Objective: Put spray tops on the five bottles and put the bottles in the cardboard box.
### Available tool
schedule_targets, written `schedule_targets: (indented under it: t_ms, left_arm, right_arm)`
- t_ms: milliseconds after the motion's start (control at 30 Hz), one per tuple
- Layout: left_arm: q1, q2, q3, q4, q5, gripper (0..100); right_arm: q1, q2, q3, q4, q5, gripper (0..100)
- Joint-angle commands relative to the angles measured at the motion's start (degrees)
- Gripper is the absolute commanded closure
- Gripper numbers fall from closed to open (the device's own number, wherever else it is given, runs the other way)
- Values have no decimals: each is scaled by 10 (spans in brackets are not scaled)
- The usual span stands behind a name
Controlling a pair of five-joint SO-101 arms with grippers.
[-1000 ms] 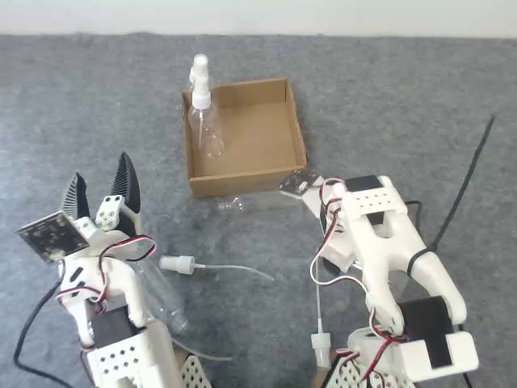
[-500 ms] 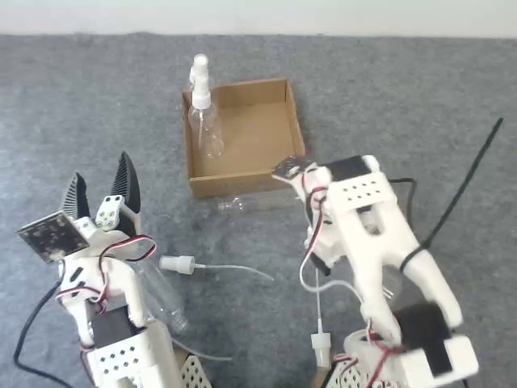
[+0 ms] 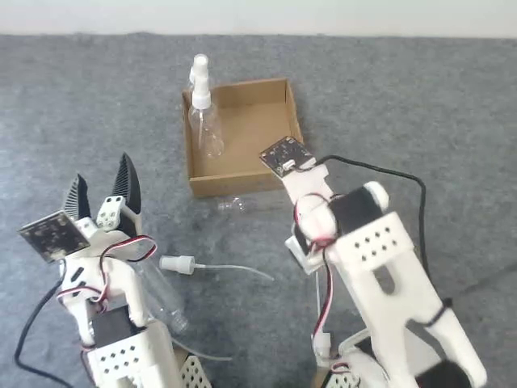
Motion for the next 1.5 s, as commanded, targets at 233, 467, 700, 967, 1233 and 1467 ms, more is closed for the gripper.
schedule_targets:
  t_ms: [233,467,700,967,1233,1467]
  left_arm:
    - [2,-6,-7,-20,-4,732]
    - [4,-6,-7,-20,-4,732]
    - [4,-6,-7,-20,-4,732]
    - [4,-6,-7,-20,-4,732]
    - [4,-6,-7,-20,-4,732]
    - [28,-6,-7,-16,-5,732]
  right_arm:
    - [-43,-144,-22,-45,-56,887]
    - [-43,-224,67,-165,-57,890]
    - [-43,-323,156,-233,-57,890]
    - [-42,-444,261,-311,-57,895]
    - [-39,-532,375,-411,-56,987]
    - [27,-613,450,-447,-66,983]
